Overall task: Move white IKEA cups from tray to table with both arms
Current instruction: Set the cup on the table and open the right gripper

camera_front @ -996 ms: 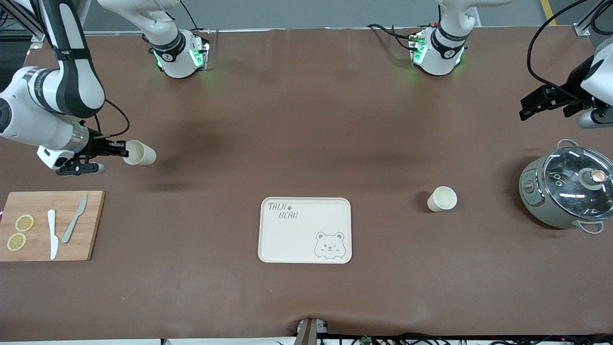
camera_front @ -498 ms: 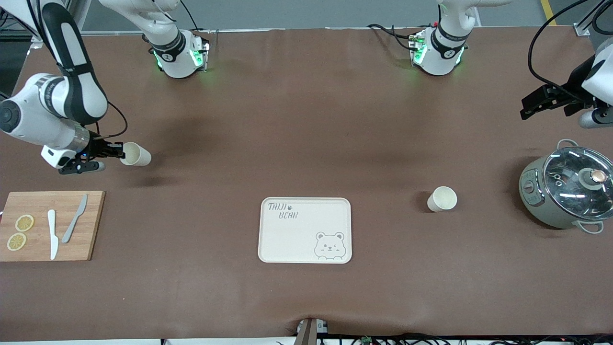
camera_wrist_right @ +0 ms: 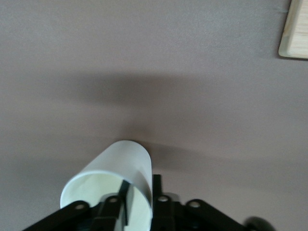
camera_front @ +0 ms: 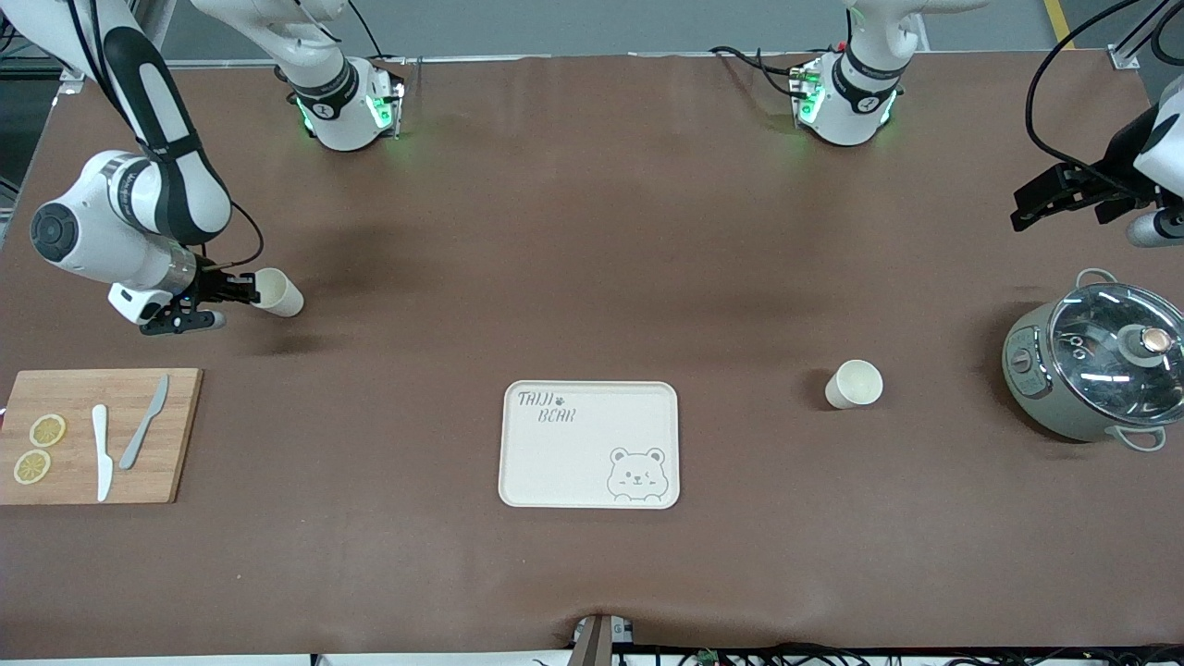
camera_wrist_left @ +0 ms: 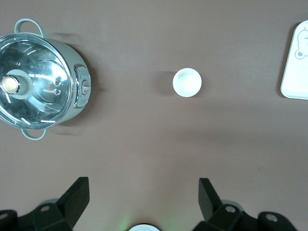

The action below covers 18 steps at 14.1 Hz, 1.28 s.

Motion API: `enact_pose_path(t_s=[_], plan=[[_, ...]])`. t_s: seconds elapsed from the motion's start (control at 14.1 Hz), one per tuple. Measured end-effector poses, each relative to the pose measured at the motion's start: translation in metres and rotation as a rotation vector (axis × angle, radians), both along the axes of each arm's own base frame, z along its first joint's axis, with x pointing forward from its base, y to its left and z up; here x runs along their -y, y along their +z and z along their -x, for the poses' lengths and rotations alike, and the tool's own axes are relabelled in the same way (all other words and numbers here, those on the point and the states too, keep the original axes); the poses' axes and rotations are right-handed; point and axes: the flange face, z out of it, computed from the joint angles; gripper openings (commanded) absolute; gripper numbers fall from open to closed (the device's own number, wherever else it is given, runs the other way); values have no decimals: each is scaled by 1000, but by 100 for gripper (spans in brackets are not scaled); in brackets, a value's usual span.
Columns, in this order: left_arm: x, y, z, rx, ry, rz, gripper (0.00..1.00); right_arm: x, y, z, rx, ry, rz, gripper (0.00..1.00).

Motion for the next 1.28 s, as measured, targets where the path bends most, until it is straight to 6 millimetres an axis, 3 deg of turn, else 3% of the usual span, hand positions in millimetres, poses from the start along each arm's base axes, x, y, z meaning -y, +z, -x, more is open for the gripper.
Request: enact_pose_path(t_s=[0.5, 0.64, 0.78, 1.07, 1.28], plan=[[-1, 7, 2, 13, 2, 0, 100, -1, -2, 0, -23, 10, -8, 100], [-1, 8, 2, 11, 2, 0, 100, -2, 16, -8, -102, 36, -47, 100], [-1, 10, 5, 8, 2, 0, 100, -2, 64, -35, -161, 61, -82, 100], [0, 15, 8, 12, 1, 0, 100, -14, 200, -105, -13, 125, -57, 100], [2, 16, 10, 10, -4, -1, 100, -28, 285, -133, 61, 164, -36, 100]])
